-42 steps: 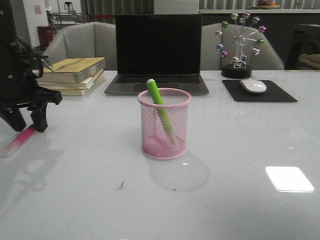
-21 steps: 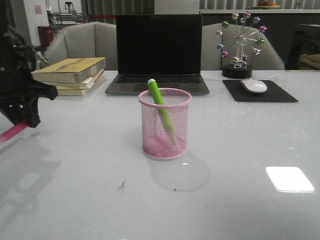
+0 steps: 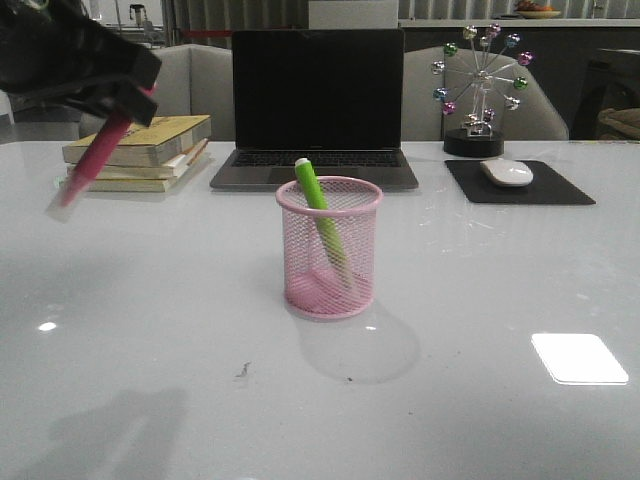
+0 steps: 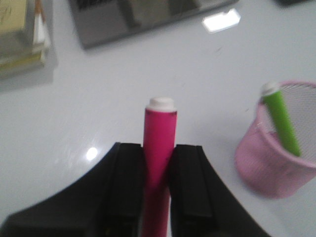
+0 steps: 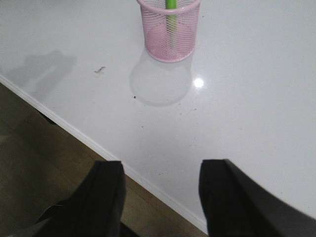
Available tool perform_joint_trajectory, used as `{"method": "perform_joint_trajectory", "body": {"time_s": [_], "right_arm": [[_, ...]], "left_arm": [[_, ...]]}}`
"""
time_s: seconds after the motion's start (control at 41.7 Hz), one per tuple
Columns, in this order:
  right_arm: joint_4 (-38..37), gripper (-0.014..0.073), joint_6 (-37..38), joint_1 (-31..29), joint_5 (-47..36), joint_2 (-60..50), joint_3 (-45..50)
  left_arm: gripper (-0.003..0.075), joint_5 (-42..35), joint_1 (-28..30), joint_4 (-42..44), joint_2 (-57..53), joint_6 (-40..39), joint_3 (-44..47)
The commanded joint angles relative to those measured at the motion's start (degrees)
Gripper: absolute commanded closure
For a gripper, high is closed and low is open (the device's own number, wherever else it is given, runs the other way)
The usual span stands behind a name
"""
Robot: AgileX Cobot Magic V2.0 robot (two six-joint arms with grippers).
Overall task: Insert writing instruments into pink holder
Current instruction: 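Lift the pink marker upright with the left gripper toward the holder, then lower the pink marker into the holder and open the left gripper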
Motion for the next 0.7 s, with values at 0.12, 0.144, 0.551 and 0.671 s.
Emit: {"method": "perform_joint_trajectory", "body": {"time_s": [0.12,0.144,0.551,0.671], "right_arm": [[-0.4,0.0138,0.0,-0.2,-3.7,-0.3,-1.6],[-0.4,0.0138,0.0,-0.2,-3.7,-0.3,-1.6],[-0.4,0.0138,0.0,-0.2,-3.7,-0.3,-1.6],[-0.4,0.0138,0.0,-0.2,-3.7,-0.3,-1.6]], "left_arm": [[0.0629,-33.0,-7.7,-0.6,-3.7,-0.1,6.9],[0.0629,-35.1,-8.3,-0.6,-3.2,-0.1,7.3],[0.0629,-58.7,-14.4,-0.4,12.0,-3.2,3.3],[0.0629,-58.7,-15.0,-0.4,16.8,-3.5,-0.2]]}}
